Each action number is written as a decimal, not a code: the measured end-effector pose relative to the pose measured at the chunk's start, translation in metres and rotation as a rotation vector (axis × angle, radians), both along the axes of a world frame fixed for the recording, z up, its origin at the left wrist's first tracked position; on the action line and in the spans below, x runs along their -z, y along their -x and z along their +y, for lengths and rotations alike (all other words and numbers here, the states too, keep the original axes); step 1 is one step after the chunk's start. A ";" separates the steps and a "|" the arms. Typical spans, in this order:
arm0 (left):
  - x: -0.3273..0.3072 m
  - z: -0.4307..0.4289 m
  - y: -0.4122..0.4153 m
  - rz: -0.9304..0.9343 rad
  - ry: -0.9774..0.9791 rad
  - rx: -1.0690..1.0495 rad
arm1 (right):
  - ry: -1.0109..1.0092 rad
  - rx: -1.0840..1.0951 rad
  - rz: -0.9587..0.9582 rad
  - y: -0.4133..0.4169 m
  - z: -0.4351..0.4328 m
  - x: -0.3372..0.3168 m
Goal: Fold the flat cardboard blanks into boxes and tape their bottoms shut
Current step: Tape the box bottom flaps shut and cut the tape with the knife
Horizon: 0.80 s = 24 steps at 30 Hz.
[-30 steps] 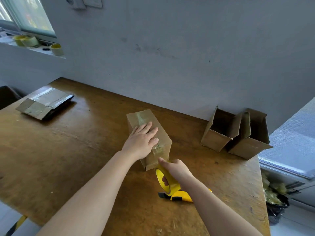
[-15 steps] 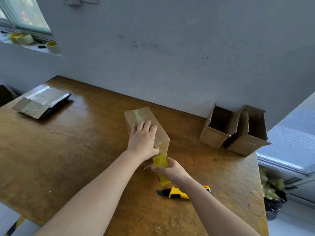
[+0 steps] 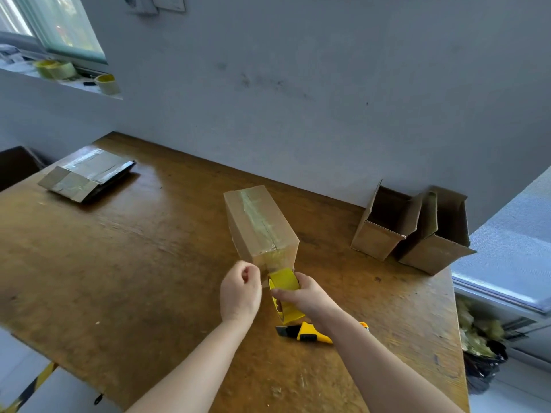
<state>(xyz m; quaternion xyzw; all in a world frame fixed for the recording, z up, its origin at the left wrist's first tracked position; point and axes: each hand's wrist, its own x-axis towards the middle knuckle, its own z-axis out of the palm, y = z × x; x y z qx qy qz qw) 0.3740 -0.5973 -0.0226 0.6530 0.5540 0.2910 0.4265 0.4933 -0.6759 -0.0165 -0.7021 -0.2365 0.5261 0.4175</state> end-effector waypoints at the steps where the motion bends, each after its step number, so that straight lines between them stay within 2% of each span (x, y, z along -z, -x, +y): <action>1: 0.002 -0.003 -0.002 0.013 0.104 0.036 | -0.007 -0.008 -0.010 0.000 0.000 -0.001; 5: 0.001 -0.002 -0.012 -0.155 0.437 0.040 | -0.018 -0.043 0.015 -0.001 0.000 -0.005; 7: 0.001 0.002 -0.014 -0.220 0.516 -0.011 | 0.005 -0.090 0.000 -0.002 -0.002 -0.005; 9: 0.001 0.005 -0.015 -0.211 0.547 -0.024 | 0.036 -0.138 -0.054 -0.006 -0.006 -0.003; 13: 0.002 0.007 -0.016 -0.269 0.607 -0.069 | 0.111 -0.124 -0.323 -0.023 -0.022 0.008; 16: 0.002 0.007 -0.017 -0.323 0.637 -0.100 | 0.362 -0.453 -0.768 -0.031 -0.039 0.025; 19: 0.003 0.006 -0.018 -0.336 0.641 -0.105 | 0.477 -0.651 -1.045 -0.027 -0.053 0.044; 21: 0.003 0.005 -0.017 -0.328 0.638 -0.102 | 0.442 -0.639 -1.082 -0.027 -0.057 0.048; 24: 0.001 0.005 -0.015 -0.292 0.603 -0.094 | 0.384 -0.503 -0.986 -0.034 -0.058 0.044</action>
